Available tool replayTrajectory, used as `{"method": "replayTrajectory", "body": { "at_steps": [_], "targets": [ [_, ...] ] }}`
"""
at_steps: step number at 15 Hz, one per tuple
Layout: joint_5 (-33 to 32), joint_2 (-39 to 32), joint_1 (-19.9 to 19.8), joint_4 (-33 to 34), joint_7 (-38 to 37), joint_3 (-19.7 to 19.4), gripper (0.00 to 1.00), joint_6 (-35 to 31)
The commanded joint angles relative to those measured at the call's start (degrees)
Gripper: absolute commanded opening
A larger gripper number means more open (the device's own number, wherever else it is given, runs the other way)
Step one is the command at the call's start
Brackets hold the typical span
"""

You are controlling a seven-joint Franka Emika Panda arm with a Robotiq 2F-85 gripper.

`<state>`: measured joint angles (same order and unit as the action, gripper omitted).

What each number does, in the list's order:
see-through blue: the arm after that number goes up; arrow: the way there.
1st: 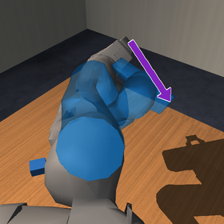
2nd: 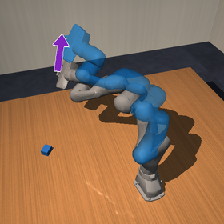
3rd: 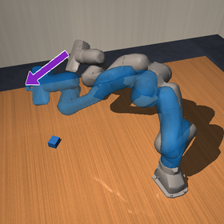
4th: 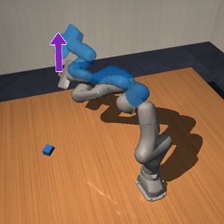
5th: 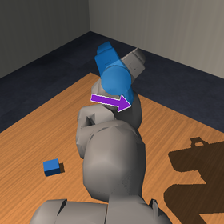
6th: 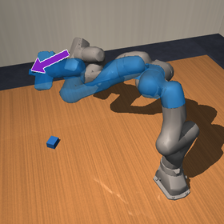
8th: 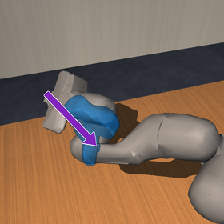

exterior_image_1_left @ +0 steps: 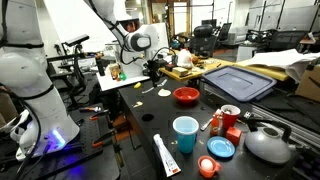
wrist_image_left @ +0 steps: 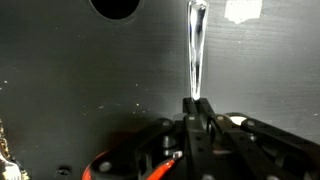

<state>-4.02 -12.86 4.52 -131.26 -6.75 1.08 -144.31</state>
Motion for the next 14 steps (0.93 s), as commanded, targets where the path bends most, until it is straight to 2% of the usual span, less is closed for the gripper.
{"method": "replayTrajectory", "body": {
  "at_steps": [1,9,14],
  "targets": [
    [0.4,3.9,-2.8,-3.1,6.0,-0.7,0.02,0.3],
    [1.2,5.1,-8.9,-2.8,19.0,-3.0,0.02,1.4],
    [-0.7,3.9,-11.1,-1.0,23.2,-4.9,0.02,2.0]
  ]
}}
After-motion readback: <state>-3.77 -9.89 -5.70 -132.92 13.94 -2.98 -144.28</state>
